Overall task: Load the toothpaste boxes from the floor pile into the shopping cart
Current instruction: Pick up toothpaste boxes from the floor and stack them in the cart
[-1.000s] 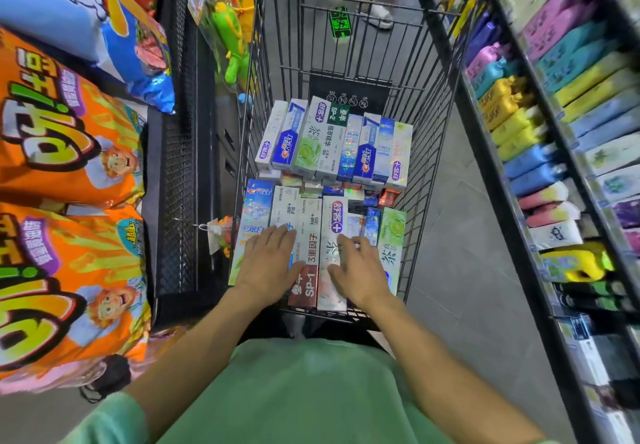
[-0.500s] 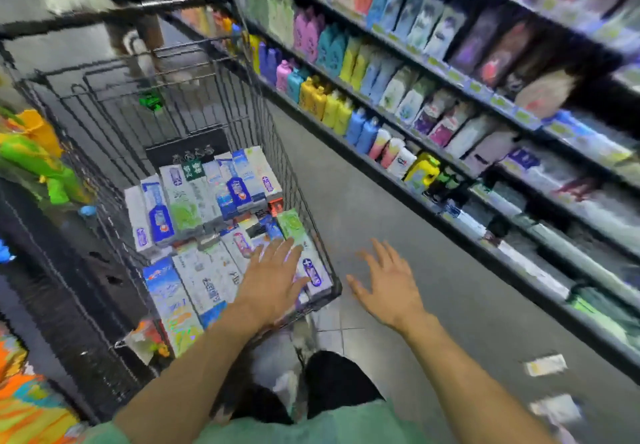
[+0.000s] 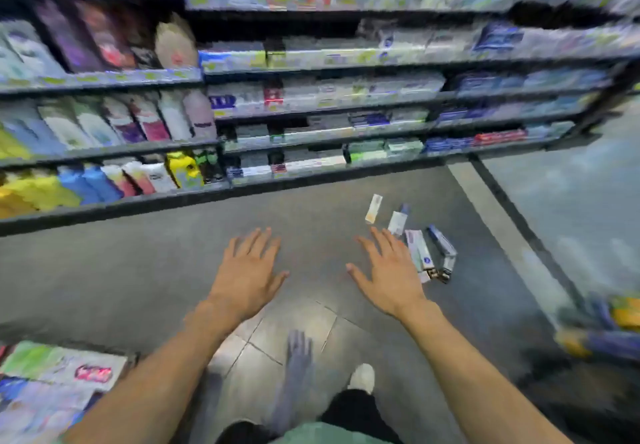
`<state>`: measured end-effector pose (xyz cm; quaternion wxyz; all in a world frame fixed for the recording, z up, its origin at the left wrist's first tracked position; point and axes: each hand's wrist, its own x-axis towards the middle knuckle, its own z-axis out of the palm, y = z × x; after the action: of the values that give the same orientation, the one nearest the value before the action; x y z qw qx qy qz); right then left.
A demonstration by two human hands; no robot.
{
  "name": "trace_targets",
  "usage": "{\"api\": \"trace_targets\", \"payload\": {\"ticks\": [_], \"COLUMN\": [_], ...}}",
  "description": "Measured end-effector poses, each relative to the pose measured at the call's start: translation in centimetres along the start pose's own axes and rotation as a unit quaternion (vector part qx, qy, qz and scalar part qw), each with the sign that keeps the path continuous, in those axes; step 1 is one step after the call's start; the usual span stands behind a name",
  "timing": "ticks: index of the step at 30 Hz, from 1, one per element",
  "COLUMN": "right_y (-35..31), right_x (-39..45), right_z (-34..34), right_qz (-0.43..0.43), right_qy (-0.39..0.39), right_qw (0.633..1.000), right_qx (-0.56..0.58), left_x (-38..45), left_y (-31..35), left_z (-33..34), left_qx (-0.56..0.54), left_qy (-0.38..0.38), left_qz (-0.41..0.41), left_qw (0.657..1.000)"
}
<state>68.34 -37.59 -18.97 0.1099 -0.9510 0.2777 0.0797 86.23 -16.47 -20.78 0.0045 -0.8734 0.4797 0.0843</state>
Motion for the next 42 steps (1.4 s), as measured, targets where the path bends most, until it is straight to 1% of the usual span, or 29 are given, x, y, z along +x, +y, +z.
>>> {"api": "trace_targets", "payload": {"ticks": [4, 6, 10, 12, 14, 18, 21, 23, 29, 34, 38, 40, 42], "right_y": [10.5, 15.5, 24.2, 27.4, 29.8, 33.0, 35.1, 36.2, 39.7, 42.7, 45.0, 46.6, 48.1], "right_x": [-2.2, -2.9, -3.4, -3.1, -2.5, 0.0, 2.9, 5.4, 15.6, 25.9, 32.5, 35.7, 38.5], "right_z": [-0.9, -1.4, -2.5, -2.6, -2.7, -2.7, -2.3, -2.3, -2.2, 0.2, 6.4, 11.0, 16.7], "right_qz": [0.102, 0.139, 0.182, 0.191, 0.202, 0.216, 0.229, 0.231, 0.245, 0.268, 0.236, 0.235, 0.235], "right_qy": [0.016, 0.017, 0.024, 0.027, 0.034, 0.025, 0.014, 0.002, 0.002, 0.038, 0.043, 0.035, 0.021], "right_qw": [0.995, 0.99, 0.982, 0.98, 0.978, 0.974, 0.972, 0.971, 0.965, 0.953, 0.966, 0.967, 0.969], "right_qx": [0.018, 0.019, 0.038, 0.043, 0.045, 0.061, 0.059, 0.061, 0.094, 0.135, 0.097, 0.089, 0.079], "left_x": [7.6, 11.1, 15.9, 18.0, 19.9, 24.5, 28.6, 31.4, 42.7, 53.7, 60.3, 63.0, 65.4], "left_y": [9.3, 13.8, 21.1, 23.4, 25.2, 28.0, 29.2, 29.3, 27.4, 26.8, 26.7, 26.2, 25.4], "left_z": [-1.7, -2.0, -1.7, -1.6, -1.5, -1.6, -1.1, -0.9, 0.5, 3.5, 9.8, 14.9, 21.5], "left_qx": [0.022, 0.022, 0.021, 0.021, 0.019, 0.033, 0.041, 0.039, 0.032, 0.037, 0.032, 0.023, 0.034], "left_qy": [0.024, 0.035, 0.008, -0.015, -0.022, -0.044, -0.053, -0.072, -0.095, -0.076, -0.067, -0.059, -0.049], "left_qz": [0.087, 0.106, 0.12, 0.116, 0.118, 0.138, 0.146, 0.144, 0.139, 0.17, 0.185, 0.193, 0.198], "left_qw": [0.996, 0.994, 0.992, 0.993, 0.993, 0.989, 0.987, 0.986, 0.985, 0.982, 0.98, 0.979, 0.978]}}
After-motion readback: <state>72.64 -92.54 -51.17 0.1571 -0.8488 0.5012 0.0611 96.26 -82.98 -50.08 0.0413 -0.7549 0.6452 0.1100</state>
